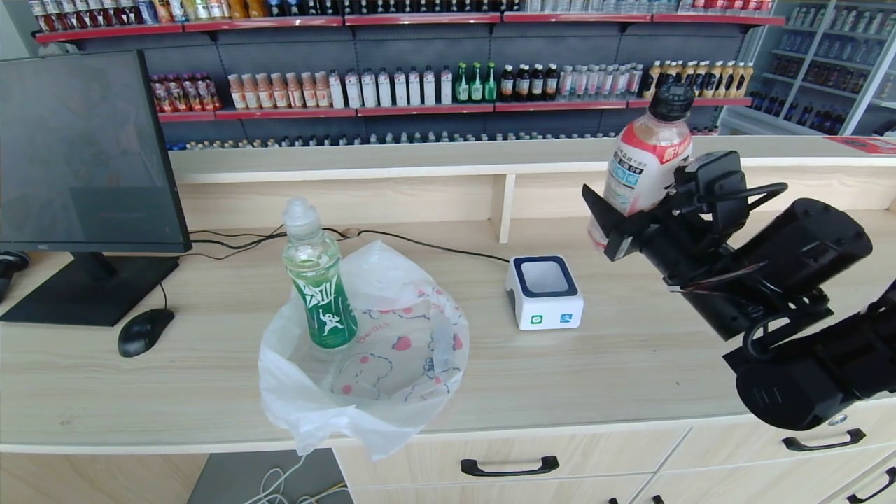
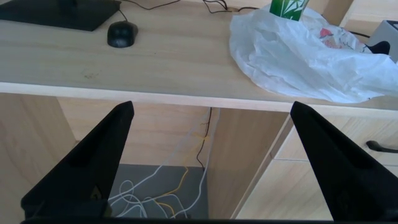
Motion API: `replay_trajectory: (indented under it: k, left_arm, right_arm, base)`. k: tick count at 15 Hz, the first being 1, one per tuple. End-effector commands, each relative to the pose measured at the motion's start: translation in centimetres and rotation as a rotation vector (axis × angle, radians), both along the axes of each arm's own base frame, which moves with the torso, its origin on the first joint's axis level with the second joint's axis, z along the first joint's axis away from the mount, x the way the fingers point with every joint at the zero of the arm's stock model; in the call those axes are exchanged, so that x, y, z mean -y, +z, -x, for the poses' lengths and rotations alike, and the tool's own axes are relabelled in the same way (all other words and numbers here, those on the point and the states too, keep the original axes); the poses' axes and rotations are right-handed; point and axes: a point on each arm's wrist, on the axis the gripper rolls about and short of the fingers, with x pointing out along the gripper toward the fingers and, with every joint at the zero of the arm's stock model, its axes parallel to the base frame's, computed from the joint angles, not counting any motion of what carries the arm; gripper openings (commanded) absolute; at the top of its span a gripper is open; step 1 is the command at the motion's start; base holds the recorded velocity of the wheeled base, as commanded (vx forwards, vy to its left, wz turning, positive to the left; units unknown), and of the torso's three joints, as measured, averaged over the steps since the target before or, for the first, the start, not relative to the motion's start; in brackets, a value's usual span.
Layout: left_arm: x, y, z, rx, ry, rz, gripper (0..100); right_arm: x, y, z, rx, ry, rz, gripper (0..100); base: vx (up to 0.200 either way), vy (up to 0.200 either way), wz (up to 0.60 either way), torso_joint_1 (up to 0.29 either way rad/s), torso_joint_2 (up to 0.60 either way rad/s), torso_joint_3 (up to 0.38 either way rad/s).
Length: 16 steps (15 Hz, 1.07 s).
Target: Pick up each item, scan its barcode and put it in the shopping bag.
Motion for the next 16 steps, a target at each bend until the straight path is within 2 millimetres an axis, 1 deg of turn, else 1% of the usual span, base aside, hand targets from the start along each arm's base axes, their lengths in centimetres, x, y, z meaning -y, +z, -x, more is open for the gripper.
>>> replay_trajectory:
  k: [1,3,5,6,8,9,11,12,14,16]
  left_arm:
    - [0.0,0.0,0.0,-0.001,0.001,0.0,100]
    - [0.0,0.0,0.0,-0.001,-0.001,0.0,100]
    - [0.0,0.0,0.0,-0.001,-0.001,0.0,100]
    - [0.0,0.0,0.0,-0.001,-0.001,0.0,100]
    - [0.0,0.0,0.0,-0.001,-0.001,0.0,100]
    - [0.0,0.0,0.0,-0.001,-0.001,0.0,100]
    - [0.0,0.0,0.0,-0.001,-0.001,0.0,100]
    - [0.0,0.0,0.0,0.001,-0.001,0.0,100]
    - [0.0,0.0,0.0,-0.001,-0.001,0.0,100]
    - [0.0,0.0,0.0,0.001,0.001,0.0,100]
  right_arm:
    - [0.8,1.3,1.8,0.009,-0.025,-0.061,0]
    - [1.1,1.3,2.7,-0.016,-0.052,-0.096,0]
    - [1.8,0.3,4.2,-0.084,-0.078,-0.131,0]
    - [2.2,-0.4,5.0,-0.126,-0.117,-0.173,0]
    - [2.6,-0.8,5.5,-0.16,-0.17,-0.236,0]
    - [2.7,-1.3,6.0,-0.196,-0.184,-0.288,0]
    - [3.1,-2.1,6.7,-0.235,-0.187,-0.299,0]
    - [3.1,-2.0,6.7,-0.235,-0.186,-0.304,0]
    - [3.1,-1.9,6.8,-0.231,-0.186,-0.306,0]
    - [3.4,-1.7,6.5,-0.225,-0.186,-0.335,0]
  base:
    - [0.0,0.0,0.0,0.0,0.0,0.0]
    - [0.0,0.0,0.0,0.0,0.0,0.0]
    - [0.0,0.0,0.0,0.0,0.0,0.0]
    - [0.0,0.0,0.0,0.0,0.0,0.0]
    - [0.0,0.0,0.0,0.0,0.0,0.0]
    - [0.0,0.0,0.0,0.0,0.0,0.0]
    - [0.0,0.0,0.0,0.0,0.0,0.0]
    - [0.0,0.0,0.0,0.0,0.0,0.0]
    - [-0.2,0.0,0.0,0.0,0.0,0.005]
    - [-0.2,0.0,0.0,0.015,0.01,0.002]
